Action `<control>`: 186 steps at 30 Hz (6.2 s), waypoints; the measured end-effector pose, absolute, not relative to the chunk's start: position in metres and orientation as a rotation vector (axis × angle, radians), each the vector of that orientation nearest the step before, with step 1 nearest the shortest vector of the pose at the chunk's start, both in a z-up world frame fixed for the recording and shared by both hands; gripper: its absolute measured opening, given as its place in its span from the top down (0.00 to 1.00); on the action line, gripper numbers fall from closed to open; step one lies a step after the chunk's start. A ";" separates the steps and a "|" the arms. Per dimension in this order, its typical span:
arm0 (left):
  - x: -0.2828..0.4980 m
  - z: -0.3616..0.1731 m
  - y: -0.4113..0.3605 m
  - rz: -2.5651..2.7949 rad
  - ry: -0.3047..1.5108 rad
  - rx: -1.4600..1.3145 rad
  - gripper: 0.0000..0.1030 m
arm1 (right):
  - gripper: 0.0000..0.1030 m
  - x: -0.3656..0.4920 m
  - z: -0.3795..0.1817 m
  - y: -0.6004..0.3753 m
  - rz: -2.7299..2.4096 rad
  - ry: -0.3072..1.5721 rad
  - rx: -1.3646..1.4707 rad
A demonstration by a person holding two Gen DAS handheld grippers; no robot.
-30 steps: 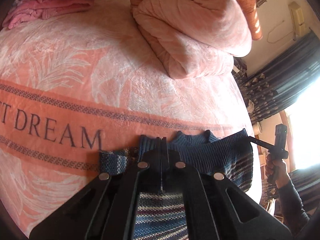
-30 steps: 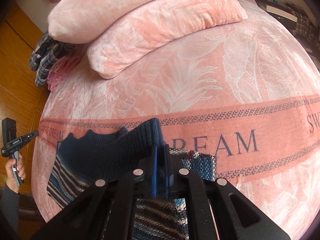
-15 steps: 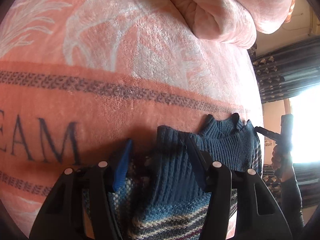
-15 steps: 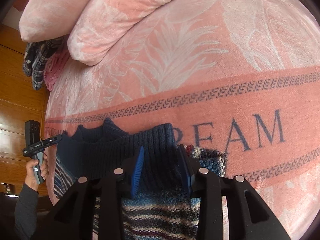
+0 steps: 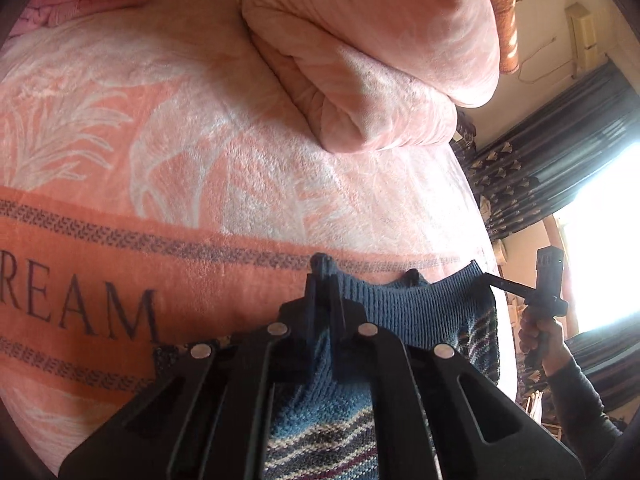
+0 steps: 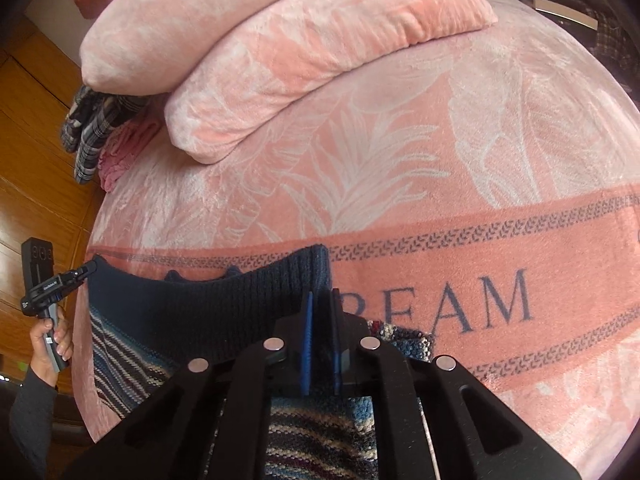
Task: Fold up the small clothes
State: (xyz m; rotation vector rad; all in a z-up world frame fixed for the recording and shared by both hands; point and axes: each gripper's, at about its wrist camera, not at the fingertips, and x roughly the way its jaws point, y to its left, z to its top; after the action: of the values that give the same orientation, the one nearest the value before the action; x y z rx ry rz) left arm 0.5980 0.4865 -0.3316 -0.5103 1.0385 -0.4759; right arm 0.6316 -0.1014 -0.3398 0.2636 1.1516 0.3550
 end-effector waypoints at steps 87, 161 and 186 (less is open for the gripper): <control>0.383 -0.359 0.540 -0.454 1.078 -0.740 0.18 | 0.64 0.408 -0.338 -0.095 0.207 1.062 0.060; 0.599 -0.384 0.509 -0.596 1.372 -0.763 0.80 | 0.81 0.347 -0.375 0.340 0.469 0.523 -0.582; 0.610 -0.240 0.395 -0.495 1.367 -0.540 0.80 | 0.81 0.352 -0.259 0.225 0.356 0.466 -0.289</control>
State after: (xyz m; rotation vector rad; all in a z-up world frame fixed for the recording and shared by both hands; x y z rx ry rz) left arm 0.6101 0.3945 -0.2397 -0.5399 1.3669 -0.4954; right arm 0.3516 0.2249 -0.2593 -0.2894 0.4664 0.3555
